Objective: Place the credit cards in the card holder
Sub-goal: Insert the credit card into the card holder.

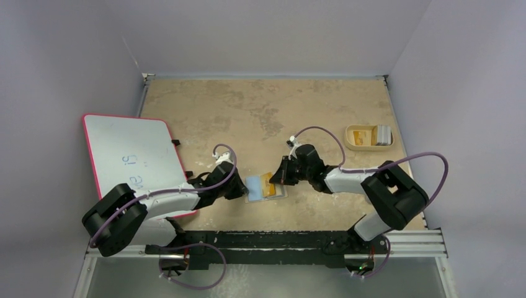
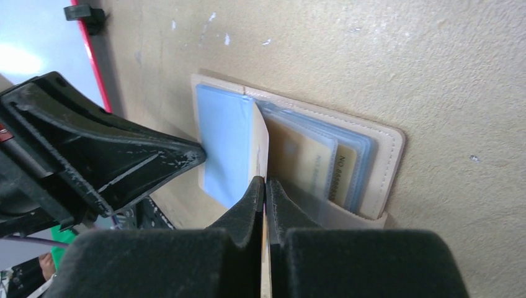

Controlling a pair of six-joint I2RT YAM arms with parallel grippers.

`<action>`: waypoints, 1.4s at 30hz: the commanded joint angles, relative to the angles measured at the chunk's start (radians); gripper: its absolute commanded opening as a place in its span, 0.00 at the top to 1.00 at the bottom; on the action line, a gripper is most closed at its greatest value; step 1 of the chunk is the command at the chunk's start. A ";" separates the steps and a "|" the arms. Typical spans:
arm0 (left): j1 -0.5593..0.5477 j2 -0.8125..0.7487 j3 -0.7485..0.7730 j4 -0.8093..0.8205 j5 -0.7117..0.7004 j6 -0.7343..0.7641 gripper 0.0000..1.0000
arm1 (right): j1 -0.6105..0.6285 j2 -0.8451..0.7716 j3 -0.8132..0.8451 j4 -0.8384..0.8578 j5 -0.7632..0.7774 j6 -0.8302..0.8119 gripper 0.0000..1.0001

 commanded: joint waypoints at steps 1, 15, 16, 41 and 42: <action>0.003 0.018 -0.037 0.005 -0.042 -0.006 0.97 | 0.001 0.043 -0.015 0.026 0.042 0.004 1.00; 0.003 0.031 -0.033 0.014 -0.043 -0.003 0.97 | 0.001 0.106 -0.027 0.124 -0.066 0.042 1.00; 0.003 0.030 -0.032 0.014 -0.043 -0.004 0.97 | 0.001 0.111 -0.032 0.144 -0.074 0.051 1.00; 0.004 -0.007 0.000 -0.046 -0.053 -0.021 0.88 | 0.002 -0.016 0.032 -0.108 0.107 0.022 0.71; 0.004 -0.010 -0.002 -0.039 -0.046 -0.028 0.87 | 0.006 -0.026 0.040 -0.127 0.114 0.014 0.70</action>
